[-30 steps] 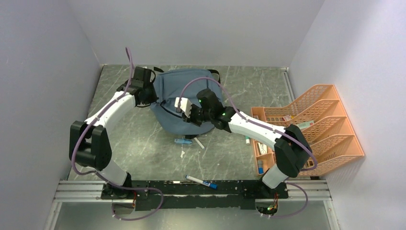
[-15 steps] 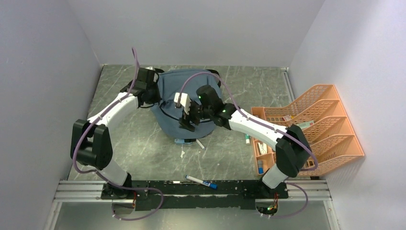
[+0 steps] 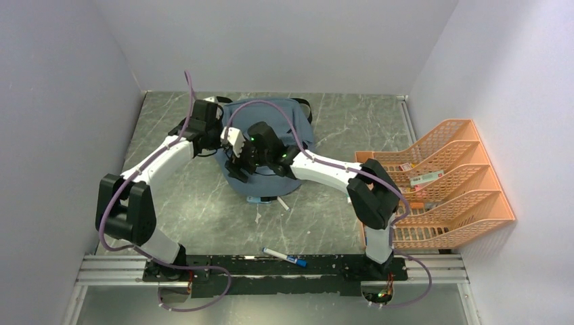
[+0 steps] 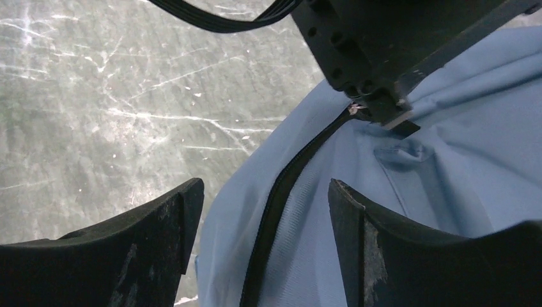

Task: Pack the student bag
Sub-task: Zip the student bag at the center of the board, then adjust the student bag at the center of the board.

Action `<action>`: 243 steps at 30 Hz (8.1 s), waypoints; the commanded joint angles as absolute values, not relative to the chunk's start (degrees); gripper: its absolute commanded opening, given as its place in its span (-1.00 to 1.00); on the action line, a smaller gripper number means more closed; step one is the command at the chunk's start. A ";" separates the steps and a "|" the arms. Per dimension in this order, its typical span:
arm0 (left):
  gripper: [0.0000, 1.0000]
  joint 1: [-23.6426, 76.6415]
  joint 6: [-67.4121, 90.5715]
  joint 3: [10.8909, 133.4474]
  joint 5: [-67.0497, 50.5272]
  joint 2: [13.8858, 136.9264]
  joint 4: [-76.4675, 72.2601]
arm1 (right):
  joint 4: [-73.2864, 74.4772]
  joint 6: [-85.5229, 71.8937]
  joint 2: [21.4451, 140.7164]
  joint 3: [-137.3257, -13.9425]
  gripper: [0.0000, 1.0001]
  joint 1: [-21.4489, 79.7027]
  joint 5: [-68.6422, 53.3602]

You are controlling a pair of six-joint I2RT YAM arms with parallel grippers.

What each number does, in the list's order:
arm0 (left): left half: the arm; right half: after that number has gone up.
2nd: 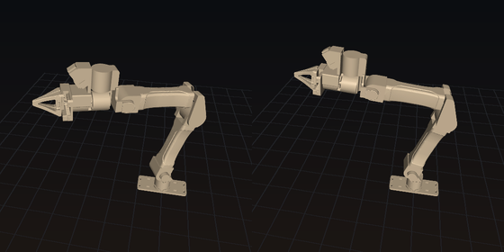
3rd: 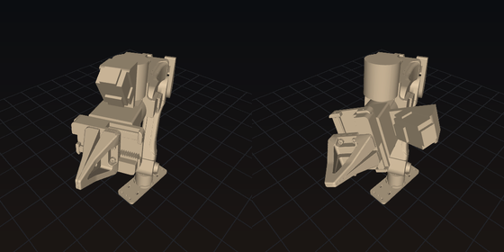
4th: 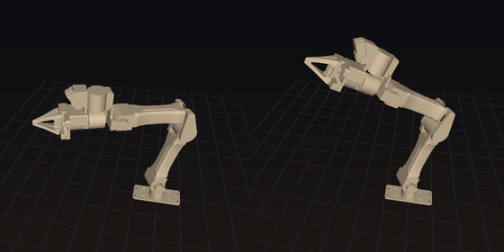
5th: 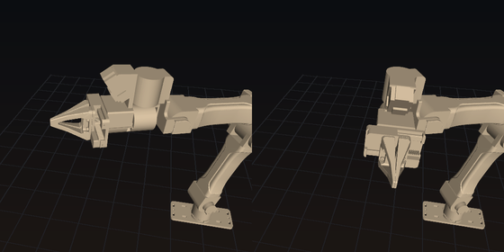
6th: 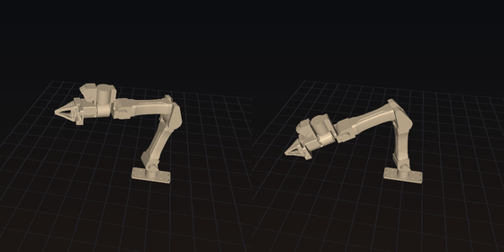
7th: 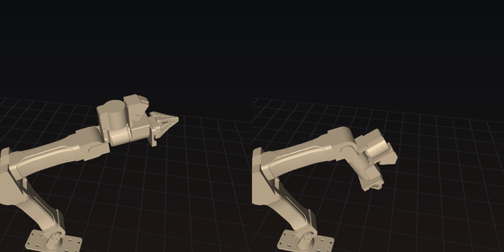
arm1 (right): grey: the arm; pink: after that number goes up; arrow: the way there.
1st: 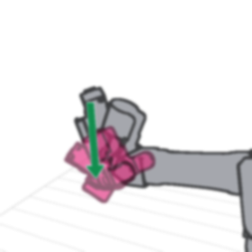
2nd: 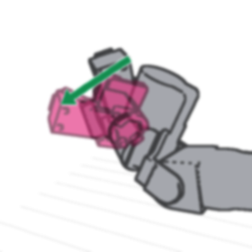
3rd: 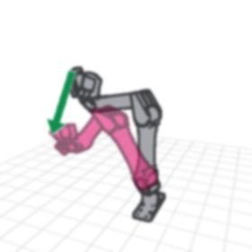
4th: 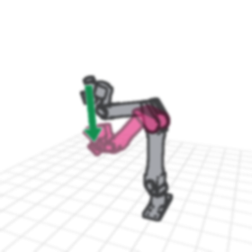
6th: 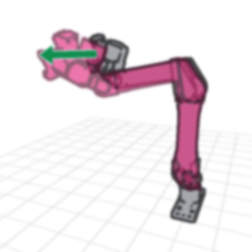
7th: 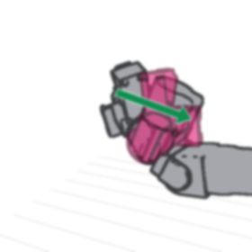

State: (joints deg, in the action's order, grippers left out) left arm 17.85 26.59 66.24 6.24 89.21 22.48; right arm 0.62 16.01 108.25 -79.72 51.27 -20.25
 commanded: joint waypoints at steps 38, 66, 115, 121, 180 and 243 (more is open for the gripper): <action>-0.76 14.94 26.42 80.90 2.39 102.87 18.15 | -9.21 16.96 100.03 -65.81 -0.23 52.51 -27.67; 0.74 20.21 43.06 55.66 4.11 77.67 25.71 | 7.30 -19.99 81.48 -54.11 0.44 31.97 11.43; -0.11 8.14 23.30 90.87 2.09 114.19 35.93 | 12.26 -17.10 126.97 -100.72 0.47 19.65 -1.58; 0.44 8.00 28.03 82.01 1.26 106.01 33.86 | 12.55 -14.68 130.77 -106.36 0.55 18.84 0.88; 0.40 8.35 24.50 106.82 -0.09 123.99 30.60 | -3.10 -28.57 87.39 -52.72 -0.29 22.00 -7.70; 0.38 9.97 34.40 70.98 -2.26 92.90 19.58 | 4.94 -11.46 83.20 -63.23 -0.06 24.40 -9.71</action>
